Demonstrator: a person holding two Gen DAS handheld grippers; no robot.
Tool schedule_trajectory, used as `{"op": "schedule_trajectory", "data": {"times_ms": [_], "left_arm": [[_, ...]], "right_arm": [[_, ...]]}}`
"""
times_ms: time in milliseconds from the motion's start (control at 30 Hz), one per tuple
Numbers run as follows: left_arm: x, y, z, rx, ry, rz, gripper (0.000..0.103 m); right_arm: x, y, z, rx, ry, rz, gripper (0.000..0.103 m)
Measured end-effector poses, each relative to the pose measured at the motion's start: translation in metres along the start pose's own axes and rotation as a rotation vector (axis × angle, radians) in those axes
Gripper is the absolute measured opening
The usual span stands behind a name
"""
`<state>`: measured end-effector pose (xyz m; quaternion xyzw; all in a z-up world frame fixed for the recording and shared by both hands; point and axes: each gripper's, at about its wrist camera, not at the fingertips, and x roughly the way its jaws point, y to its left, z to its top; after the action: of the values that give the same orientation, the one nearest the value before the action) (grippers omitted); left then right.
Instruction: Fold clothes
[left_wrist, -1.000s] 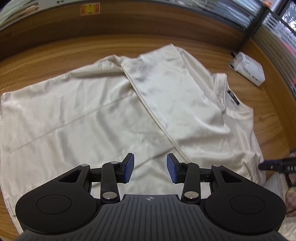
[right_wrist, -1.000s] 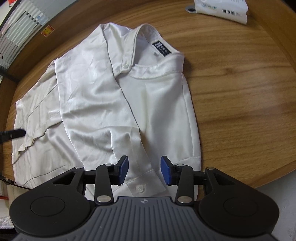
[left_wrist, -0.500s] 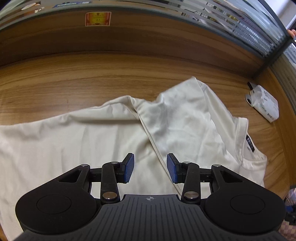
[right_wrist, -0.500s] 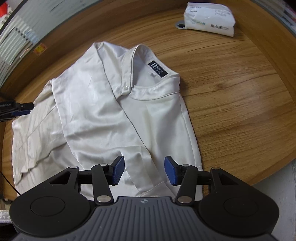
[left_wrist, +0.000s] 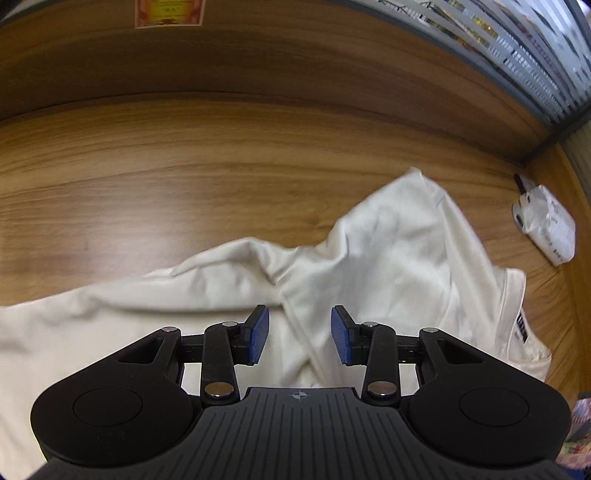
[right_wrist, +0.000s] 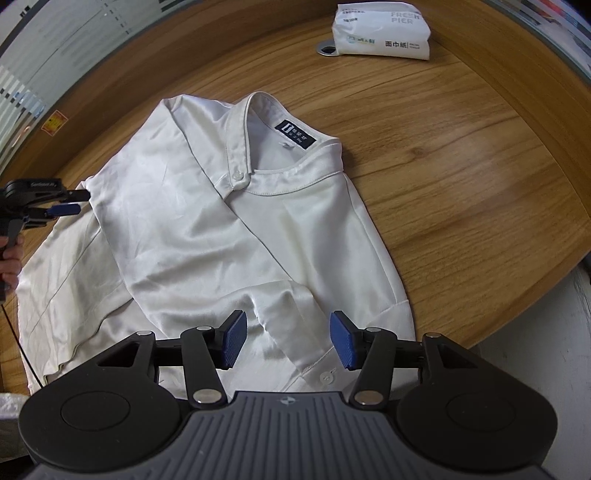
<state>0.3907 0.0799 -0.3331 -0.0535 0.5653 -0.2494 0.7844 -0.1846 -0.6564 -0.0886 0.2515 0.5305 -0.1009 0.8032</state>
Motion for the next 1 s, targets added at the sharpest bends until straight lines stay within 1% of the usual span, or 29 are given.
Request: {"op": "schedule_trajectory", "data": {"times_ms": [33,67,100,133,200,233,333,367,433,467,500,567,633,767,900,1000], "left_arm": [[0.003,0.002,0.002,-0.016,0.002,-0.014,0.020],[0.006,0.004,0.004,-0.031,0.001,-0.027,0.009],[0.007,0.006,0.004,-0.031,-0.008,-0.035,0.005],[0.007,0.006,0.004,-0.023,-0.022,-0.037,0.004],[0.000,0.004,0.005,0.010,-0.088,-0.008,0.004],[-0.003,0.005,0.006,0.011,-0.116,0.013,0.004],[-0.006,0.016,0.014,-0.076,-0.128,0.011,0.004],[-0.004,0.019,0.016,-0.093,-0.114,0.004,0.004],[0.005,0.026,0.018,-0.133,-0.056,-0.006,0.005],[0.007,0.029,0.017,-0.140,-0.046,-0.002,0.007],[0.007,0.029,0.017,-0.141,-0.043,-0.003,0.014],[0.004,0.031,0.015,-0.141,-0.044,0.000,0.022],[-0.001,0.031,0.014,-0.133,-0.050,-0.004,0.027],[-0.007,0.033,0.016,-0.110,-0.043,0.002,0.029],[-0.020,0.032,0.009,-0.083,-0.054,0.012,0.036],[-0.026,0.031,0.003,-0.061,-0.056,0.011,0.036]], "right_arm": [[-0.001,0.000,0.000,0.003,-0.001,-0.002,0.059],[-0.002,0.001,-0.001,0.007,-0.004,-0.006,0.060],[-0.003,0.002,-0.002,0.012,-0.007,-0.010,0.060],[-0.004,0.001,-0.003,0.015,-0.008,-0.014,0.061],[-0.006,0.001,-0.005,0.022,-0.011,-0.022,0.062],[-0.007,0.001,-0.005,0.026,-0.013,-0.026,0.062],[-0.009,0.000,-0.008,0.036,-0.016,-0.037,0.062],[-0.009,-0.001,-0.008,0.039,-0.016,-0.039,0.062],[-0.009,-0.002,-0.008,0.042,-0.014,-0.043,0.062],[-0.008,-0.002,-0.008,0.042,-0.014,-0.044,0.062],[-0.007,-0.002,-0.008,0.041,-0.013,-0.045,0.062],[-0.005,-0.002,-0.008,0.038,-0.008,-0.043,0.063],[-0.002,-0.002,-0.008,0.032,0.000,-0.043,0.063],[0.007,-0.001,-0.011,0.004,0.027,-0.050,0.063],[0.013,-0.004,-0.015,-0.002,0.045,-0.048,0.063],[0.015,-0.006,-0.016,-0.013,0.050,-0.045,0.063]]}}
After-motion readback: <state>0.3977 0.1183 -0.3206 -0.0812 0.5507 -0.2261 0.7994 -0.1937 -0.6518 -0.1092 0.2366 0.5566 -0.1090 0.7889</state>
